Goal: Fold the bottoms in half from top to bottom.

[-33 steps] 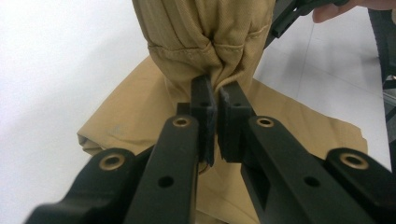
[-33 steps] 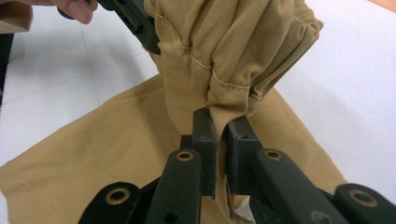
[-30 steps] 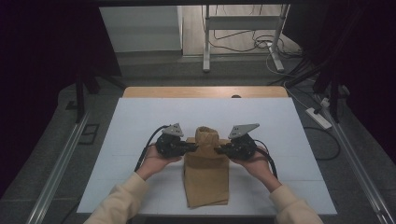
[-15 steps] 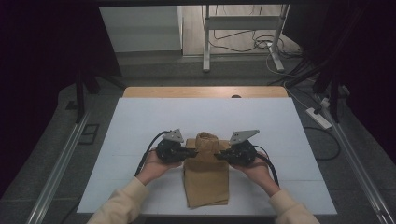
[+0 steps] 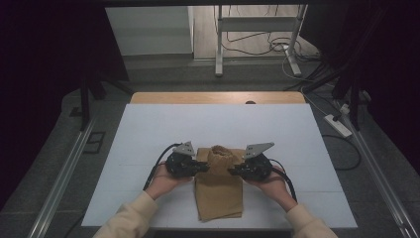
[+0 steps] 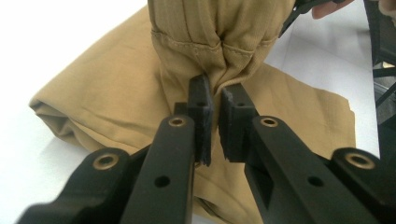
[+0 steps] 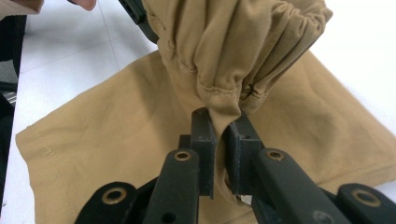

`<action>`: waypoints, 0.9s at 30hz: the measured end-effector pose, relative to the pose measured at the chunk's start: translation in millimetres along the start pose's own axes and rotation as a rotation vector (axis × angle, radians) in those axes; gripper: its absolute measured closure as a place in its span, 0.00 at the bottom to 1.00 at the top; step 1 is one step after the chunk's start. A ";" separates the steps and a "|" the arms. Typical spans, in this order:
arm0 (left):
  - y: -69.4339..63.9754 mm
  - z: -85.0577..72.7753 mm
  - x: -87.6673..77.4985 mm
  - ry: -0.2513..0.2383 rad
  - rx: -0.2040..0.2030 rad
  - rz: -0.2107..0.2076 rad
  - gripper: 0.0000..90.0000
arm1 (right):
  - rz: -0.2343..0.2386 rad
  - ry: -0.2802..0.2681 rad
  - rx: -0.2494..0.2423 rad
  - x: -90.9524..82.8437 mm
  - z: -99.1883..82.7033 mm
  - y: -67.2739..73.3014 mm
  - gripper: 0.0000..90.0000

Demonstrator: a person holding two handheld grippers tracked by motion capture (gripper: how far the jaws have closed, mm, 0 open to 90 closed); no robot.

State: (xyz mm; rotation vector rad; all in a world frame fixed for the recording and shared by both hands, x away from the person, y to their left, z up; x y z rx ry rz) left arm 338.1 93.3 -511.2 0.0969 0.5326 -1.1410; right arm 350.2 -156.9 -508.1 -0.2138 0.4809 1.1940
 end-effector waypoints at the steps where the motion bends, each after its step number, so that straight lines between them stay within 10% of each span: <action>1: -0.8 -1.0 0.4 0.002 0.000 -0.002 0.92 | 0.000 0.004 0.001 0.0 -1.0 0.4 0.91; 18: -10.5 -12.9 -1.0 0.014 0.001 -0.020 0.83 | 0.021 0.016 -0.007 -3.3 -12.9 12.8 0.84; 27: -13.6 -27.2 -17.0 0.011 -0.025 0.010 0.49 | 0.003 0.023 -0.005 -17.9 -18.3 24.7 0.61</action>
Point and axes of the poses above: each handheld gripper's, and its own axes: x roughly forward along the jaws, z roughly out of its top, y roughly to its left, the point moved 2 cm from there along x, roughly forward along the jaws, and after that the axes turned 13 degrees about -y, right-handed, at the moved point
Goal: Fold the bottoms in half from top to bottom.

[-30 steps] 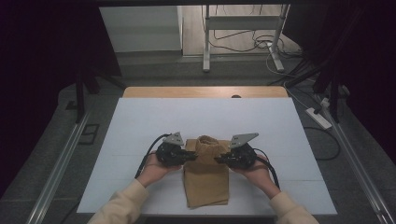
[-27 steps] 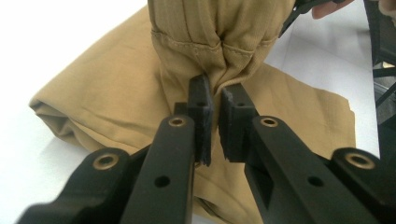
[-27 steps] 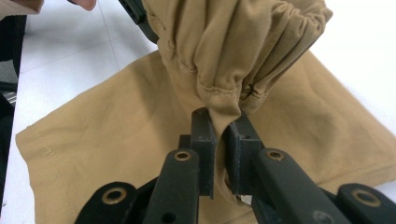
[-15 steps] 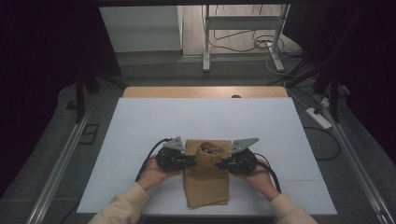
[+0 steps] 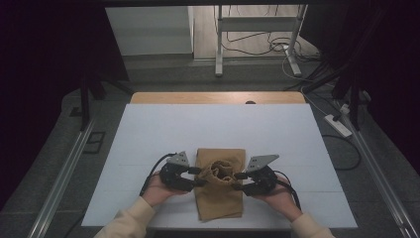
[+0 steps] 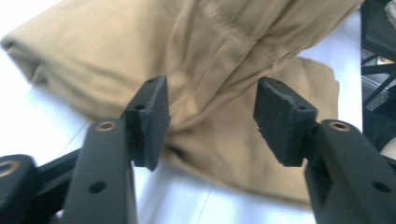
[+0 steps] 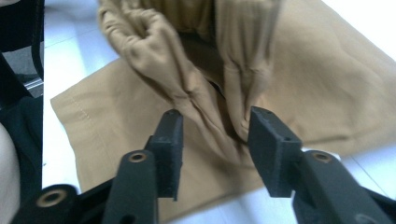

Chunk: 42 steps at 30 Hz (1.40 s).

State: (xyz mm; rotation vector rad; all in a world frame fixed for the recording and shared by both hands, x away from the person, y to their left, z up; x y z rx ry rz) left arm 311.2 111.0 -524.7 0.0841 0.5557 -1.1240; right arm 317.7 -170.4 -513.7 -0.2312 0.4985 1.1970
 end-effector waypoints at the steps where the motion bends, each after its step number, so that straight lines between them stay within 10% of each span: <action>1: 0.2 -1.9 -2.5 0.006 0.004 0.010 0.47 | -0.005 -0.003 0.004 -2.7 -1.4 0.1 0.59; 19: 24.2 9.4 -9.6 -0.058 -0.074 0.119 0.40 | -0.116 -0.016 0.102 -15.1 -1.8 -29.1 0.46; 42: 59.3 37.8 28.0 0.027 -0.099 0.177 0.37 | -0.173 0.025 0.091 14.7 20.2 -67.6 0.42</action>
Point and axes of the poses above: each handheld gripper's, and its own axes: x roughly forward along the jaws, z roughly out of its top, y roughly to its left, the point moved 2 cm from there along x, roughly forward along the jaws, and after that the axes turned 13 degrees about -y, right-handed, at the moved point
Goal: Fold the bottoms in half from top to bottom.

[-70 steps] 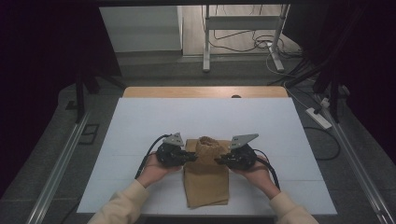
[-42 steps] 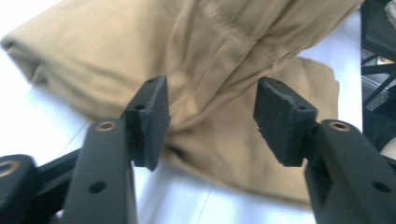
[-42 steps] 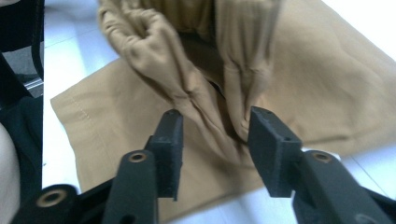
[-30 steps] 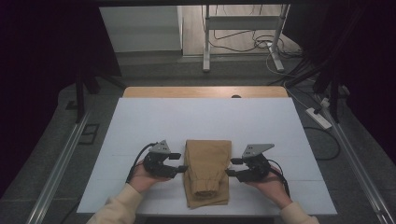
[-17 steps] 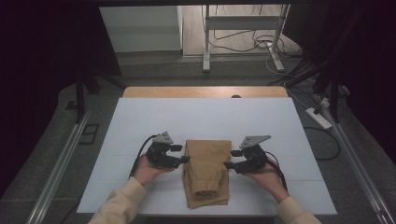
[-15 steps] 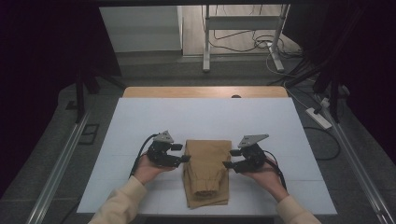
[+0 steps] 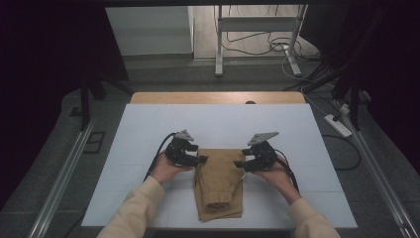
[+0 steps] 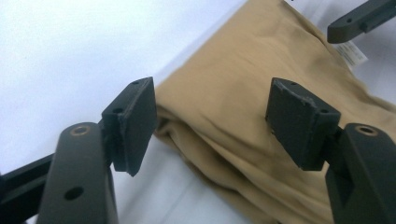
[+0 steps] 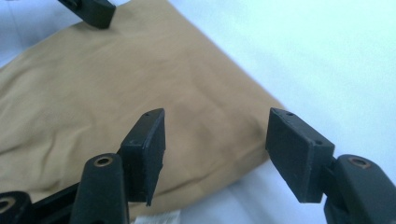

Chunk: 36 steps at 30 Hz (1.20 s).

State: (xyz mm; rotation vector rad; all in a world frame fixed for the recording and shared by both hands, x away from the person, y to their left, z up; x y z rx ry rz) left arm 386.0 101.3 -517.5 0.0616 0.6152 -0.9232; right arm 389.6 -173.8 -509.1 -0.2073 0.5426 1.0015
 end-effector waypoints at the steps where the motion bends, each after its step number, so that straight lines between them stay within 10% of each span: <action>1: 1.7 1.4 2.6 0.002 -0.003 0.008 0.36 | -0.002 -0.001 0.001 2.3 1.2 -1.6 0.42; 25: 26.8 -9.0 22.7 0.093 -0.073 0.027 0.22 | -0.027 0.072 0.086 38.3 -6.2 -29.7 0.22; 36: 26.8 -14.6 22.8 0.087 -0.093 -0.030 0.35 | 0.007 0.081 0.061 39.1 -5.3 -23.0 0.36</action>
Point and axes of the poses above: each handheld gripper's, and its own axes: x roughly forward along the jaws, z roughly out of its top, y roughly to its left, the point moved 2 cm from there along x, roughly forward along the jaws, and after that the axes turned 13 degrees about -y, right-handed, at the moved point
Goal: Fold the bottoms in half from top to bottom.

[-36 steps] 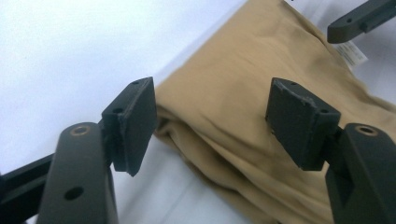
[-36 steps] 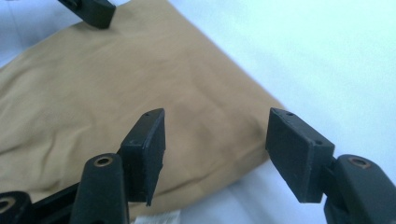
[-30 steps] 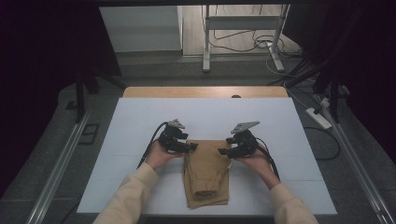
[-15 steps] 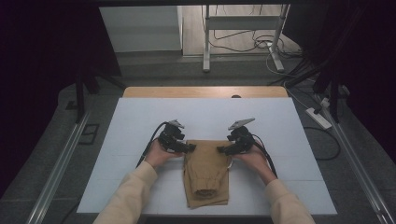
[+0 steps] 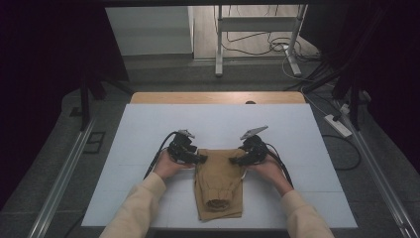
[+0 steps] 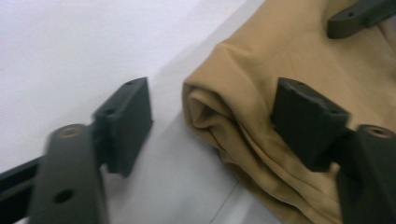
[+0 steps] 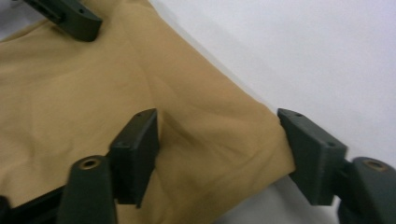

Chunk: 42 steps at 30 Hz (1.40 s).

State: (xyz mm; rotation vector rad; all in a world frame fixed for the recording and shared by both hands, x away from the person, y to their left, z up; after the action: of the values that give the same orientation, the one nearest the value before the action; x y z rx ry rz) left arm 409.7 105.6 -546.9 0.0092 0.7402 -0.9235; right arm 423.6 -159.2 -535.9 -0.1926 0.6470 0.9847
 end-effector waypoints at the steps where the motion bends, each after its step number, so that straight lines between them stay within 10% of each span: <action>1: -0.4 -0.4 -0.2 0.002 -0.001 -0.022 0.41 | 0.004 0.000 -0.003 0.0 0.1 0.4 0.39; 12: -9.0 0.8 -1.8 0.013 0.042 -0.040 0.79 | 0.036 0.022 -0.087 0.5 3.4 13.9 0.78; 42: 9.4 49.0 -10.7 -0.074 0.097 0.026 0.82 | -0.074 -0.097 -0.114 -2.0 41.6 -6.6 0.83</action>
State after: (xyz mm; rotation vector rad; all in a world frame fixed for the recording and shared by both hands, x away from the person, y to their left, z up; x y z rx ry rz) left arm 440.6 103.9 -506.5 0.0695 0.6249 -0.9291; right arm 445.8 -146.2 -502.4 -0.2663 0.4921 0.9540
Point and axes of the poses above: each handheld gripper's, and its own axes: x roughly forward along the jaws, z roughly out of its top, y roughly to its left, the point moved 2 cm from there along x, roughly forward along the jaws, and after that the axes turned 13 degrees about -y, right-handed, at the moved point
